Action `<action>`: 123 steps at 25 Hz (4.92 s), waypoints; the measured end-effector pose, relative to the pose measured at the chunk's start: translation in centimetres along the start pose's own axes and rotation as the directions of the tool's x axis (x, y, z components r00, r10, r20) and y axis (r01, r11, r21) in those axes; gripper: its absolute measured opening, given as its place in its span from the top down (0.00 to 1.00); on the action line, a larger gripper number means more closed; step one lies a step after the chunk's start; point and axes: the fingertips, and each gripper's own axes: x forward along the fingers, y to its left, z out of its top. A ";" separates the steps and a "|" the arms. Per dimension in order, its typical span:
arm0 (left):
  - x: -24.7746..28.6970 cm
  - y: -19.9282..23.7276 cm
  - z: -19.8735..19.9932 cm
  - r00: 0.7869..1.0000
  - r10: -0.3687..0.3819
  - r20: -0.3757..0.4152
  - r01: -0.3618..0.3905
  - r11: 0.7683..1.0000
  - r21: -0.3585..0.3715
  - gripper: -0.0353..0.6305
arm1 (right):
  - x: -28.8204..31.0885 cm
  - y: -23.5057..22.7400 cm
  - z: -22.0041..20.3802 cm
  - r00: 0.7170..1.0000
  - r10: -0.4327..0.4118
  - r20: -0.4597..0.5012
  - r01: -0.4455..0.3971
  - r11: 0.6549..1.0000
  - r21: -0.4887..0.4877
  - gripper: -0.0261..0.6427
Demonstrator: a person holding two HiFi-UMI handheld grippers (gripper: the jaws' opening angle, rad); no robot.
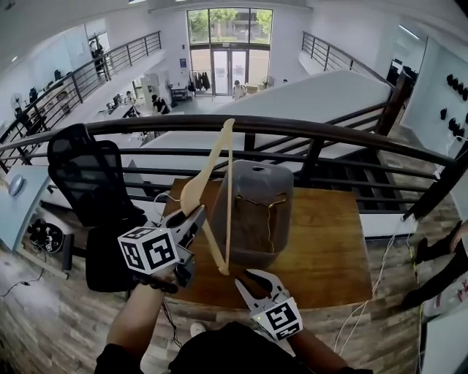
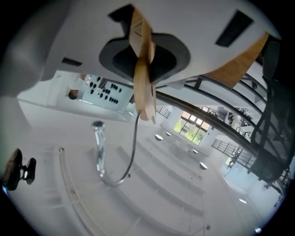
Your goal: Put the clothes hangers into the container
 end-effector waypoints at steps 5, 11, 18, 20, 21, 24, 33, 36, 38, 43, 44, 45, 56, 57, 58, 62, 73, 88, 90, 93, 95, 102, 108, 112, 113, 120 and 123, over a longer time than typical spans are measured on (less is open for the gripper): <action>3.8 -0.5 -0.9 0.989 0.099 -0.110 -0.087 0.990 0.111 0.85 | -3.5 -2.2 -0.8 0.999 -0.040 0.014 0.040 0.999 0.015 0.84; 7.0 0.3 -0.8 0.917 0.355 -0.185 -0.194 0.798 0.570 0.86 | -8.3 -4.8 -2.9 0.997 -0.083 -0.005 0.083 0.995 0.046 0.85; 9.5 -1.2 -7.0 0.828 0.473 -0.302 -0.091 0.644 0.760 0.86 | -12.2 -6.2 -4.6 0.994 -0.111 -0.021 0.112 0.991 0.074 0.86; 10.4 -1.0 -8.4 0.800 0.513 -0.312 -0.063 0.588 0.807 0.86 | -12.3 -6.4 -4.8 0.992 -0.120 -0.024 0.122 0.989 0.082 0.86; 10.8 -0.9 -9.0 0.787 0.531 -0.313 -0.046 0.557 0.829 0.86 | -12.4 -6.4 -4.9 0.992 -0.125 -0.026 0.127 0.988 0.087 0.86; 12.4 -0.3 -10.2 0.756 0.570 -0.322 -0.002 0.493 0.870 0.86 | -12.2 -6.7 -5.2 0.989 -0.142 -0.033 0.144 0.985 0.096 0.86; 18.3 3.1 -13.1 0.682 0.632 -0.369 0.120 0.401 0.908 0.86 | -12.7 -8.9 -5.7 0.960 -0.265 -0.084 0.274 0.955 0.116 0.87; 19.8 3.9 -13.9 0.682 0.621 -0.386 0.139 0.409 0.902 0.86 | -12.8 -9.8 -5.8 0.947 -0.304 -0.102 0.315 0.941 0.121 0.87; 20.7 4.3 -14.3 0.681 0.621 -0.388 0.146 0.404 0.903 0.86 | -12.7 -10.2 -5.9 0.941 -0.318 -0.113 0.330 0.936 0.121 0.87; 22.0 4.5 -15.7 0.681 0.623 -0.385 0.182 0.366 0.913 0.86 | -12.2 -10.9 -5.9 0.933 -0.338 -0.126 0.351 0.930 0.108 0.87; 22.2 4.4 -16.0 0.685 0.618 -0.386 0.191 0.358 0.914 0.86 | -12.0 -11.1 -5.8 0.932 -0.340 -0.128 0.354 0.929 0.106 0.87; 22.4 4.3 -16.2 0.688 0.613 -0.387 0.199 0.353 0.914 0.86 | -11.8 -11.4 -5.7 0.930 -0.343 -0.131 0.357 0.928 0.107 0.87; 21.8 2.4 -19.4 0.684 0.451 -0.573 0.312 0.528 0.790 0.56 | -10.0 -12.2 -5.7 0.932 -0.335 -0.140 0.351 0.929 0.112 0.87; 21.6 1.8 -19.4 0.691 0.413 -0.593 0.312 0.570 0.760 0.53 | -9.8 -12.3 -5.6 0.932 -0.334 -0.137 0.350 0.930 0.112 0.87; 21.4 1.5 -19.2 0.701 0.387 -0.598 0.312 0.588 0.746 0.53 | -9.6 -12.3 -5.5 0.933 -0.332 -0.134 0.348 0.931 0.111 0.87; 20.1 0.8 -17.7 0.749 0.359 -0.557 0.298 0.568 0.767 0.53 | -8.9 -12.4 -4.8 0.938 -0.326 -0.118 0.338 0.936 0.101 0.87; 16.5 -3.8 -12.0 0.919 0.139 -0.368 0.174 0.697 0.696 0.70 | -9.2 -13.4 -2.5 0.947 -0.313 -0.077 0.317 0.946 0.060 0.87; 4.4 -9.7 -6.1 0.997 -0.020 0.068 -0.025 0.798 0.602 0.93 | -13.9 -13.1 0.2 0.949 -0.304 0.080 0.301 0.952 0.051 0.93; 2.9 -9.9 -5.9 0.994 -0.027 0.107 -0.039 0.821 0.569 0.93 | -14.2 -12.8 0.4 0.949 -0.300 0.099 0.296 0.954 0.056 0.94; 0.9 -10.0 -5.8 0.988 -0.044 0.147 -0.045 0.830 0.556 0.93 | -14.2 -12.3 0.6 0.946 -0.299 0.128 0.291 0.954 0.077 0.97; -0.5 -9.8 -5.9 0.986 -0.047 0.161 -0.055 0.816 0.576 0.93 | -13.9 -11.9 0.7 0.944 -0.297 0.144 0.287 0.954 0.087 0.97; -5.8 -7.4 -5.2 0.972 -0.033 0.231 -0.101 0.834 0.543 0.93 | -12.4 -10.7 1.1 0.932 -0.320 0.168 0.306 0.946 0.105 0.97; -10.1 -2.1 -5.9 0.968 0.005 0.249 -0.124 0.878 0.463 0.92 | -11.3 -9.3 0.9 0.915 -0.361 0.182 0.342 0.931 0.130 0.97; -11.3 0.6 -7.3 0.975 0.030 0.222 -0.121 0.904 0.411 0.92 | -10.5 -9.1 0.3 0.903 -0.390 0.179 0.360 0.915 0.180 0.97; -11.5 1.1 -7.6 0.976 0.031 0.215 -0.119 0.905 0.408 0.92 | -10.3 -9.0 0.2 0.899 -0.399 0.179 0.365 0.910 0.196 0.97; -11.1 3.2 -8.8 0.983 0.033 0.182 -0.096 0.931 0.351 0.92 | -9.1 -8.8 -0.1 0.887 -0.429 0.169 0.378 0.887 0.266 0.97; -10.2 3.5 -8.8 0.983 0.018 0.183 -0.074 0.950 0.304 0.92 | -8.7 -8.7 -0.2 0.896 -0.418 0.151 0.375 0.893 0.248 0.97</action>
